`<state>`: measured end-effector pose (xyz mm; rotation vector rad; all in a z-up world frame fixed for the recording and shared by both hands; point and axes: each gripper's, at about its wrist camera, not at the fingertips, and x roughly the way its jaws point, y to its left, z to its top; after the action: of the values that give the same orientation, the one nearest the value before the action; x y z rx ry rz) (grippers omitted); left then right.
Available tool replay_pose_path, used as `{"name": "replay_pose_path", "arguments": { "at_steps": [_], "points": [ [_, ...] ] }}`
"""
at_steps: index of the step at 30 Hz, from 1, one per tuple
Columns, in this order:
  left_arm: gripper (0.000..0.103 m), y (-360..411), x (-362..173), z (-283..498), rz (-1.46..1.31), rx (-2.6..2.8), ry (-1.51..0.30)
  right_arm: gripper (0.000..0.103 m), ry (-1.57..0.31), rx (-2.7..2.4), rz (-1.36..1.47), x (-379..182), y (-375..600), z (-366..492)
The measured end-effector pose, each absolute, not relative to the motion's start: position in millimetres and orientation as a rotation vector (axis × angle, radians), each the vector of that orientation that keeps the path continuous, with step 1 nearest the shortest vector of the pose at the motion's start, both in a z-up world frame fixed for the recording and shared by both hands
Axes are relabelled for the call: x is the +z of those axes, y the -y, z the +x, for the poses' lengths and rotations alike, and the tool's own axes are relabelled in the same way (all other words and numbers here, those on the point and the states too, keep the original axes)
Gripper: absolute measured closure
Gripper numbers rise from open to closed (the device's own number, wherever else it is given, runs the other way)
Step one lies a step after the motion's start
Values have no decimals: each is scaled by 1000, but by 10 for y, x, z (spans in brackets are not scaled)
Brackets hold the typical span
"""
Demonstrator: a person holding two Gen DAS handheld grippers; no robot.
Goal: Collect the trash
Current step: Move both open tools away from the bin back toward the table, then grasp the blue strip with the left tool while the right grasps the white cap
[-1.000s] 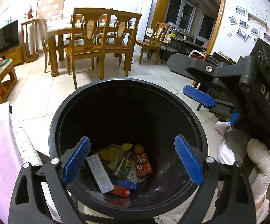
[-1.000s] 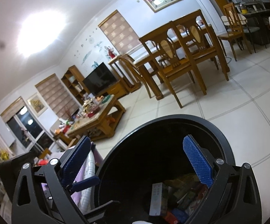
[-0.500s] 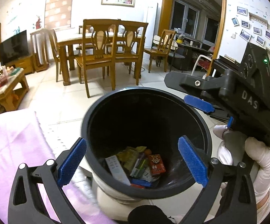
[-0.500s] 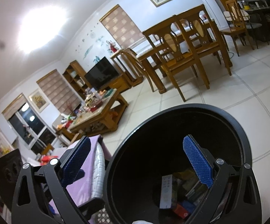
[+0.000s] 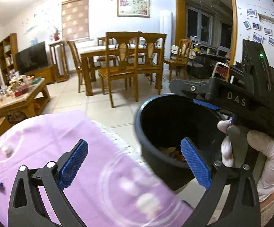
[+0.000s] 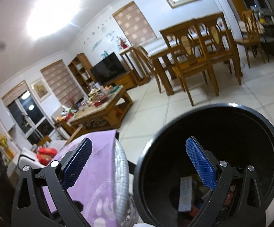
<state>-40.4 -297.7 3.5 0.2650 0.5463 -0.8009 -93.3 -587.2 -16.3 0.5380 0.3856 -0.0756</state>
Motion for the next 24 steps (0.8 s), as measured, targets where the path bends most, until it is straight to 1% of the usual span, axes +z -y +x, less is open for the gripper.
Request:
{"name": "replay_pose_path", "arguments": {
  "at_steps": [2,5,11,16,24],
  "points": [
    [5,2837,42,-355,265,-777,-539,5,-371,-52,506,-134,5719,-859],
    [5,2579,21,-253,259,-737,-539,5,-399,-2,503,-115,5522,-704],
    [5,1927,-40,116,244,-600,-578,5,-525,98,393,-82,4917,-279],
    [5,1314,-116,471,210,-499,-638,5,-584,172,331,-93,4407,-4],
    [6,531,-372,1028,411,-590,-718,5,-694,345,234,-117,3657,393]
  ]
}}
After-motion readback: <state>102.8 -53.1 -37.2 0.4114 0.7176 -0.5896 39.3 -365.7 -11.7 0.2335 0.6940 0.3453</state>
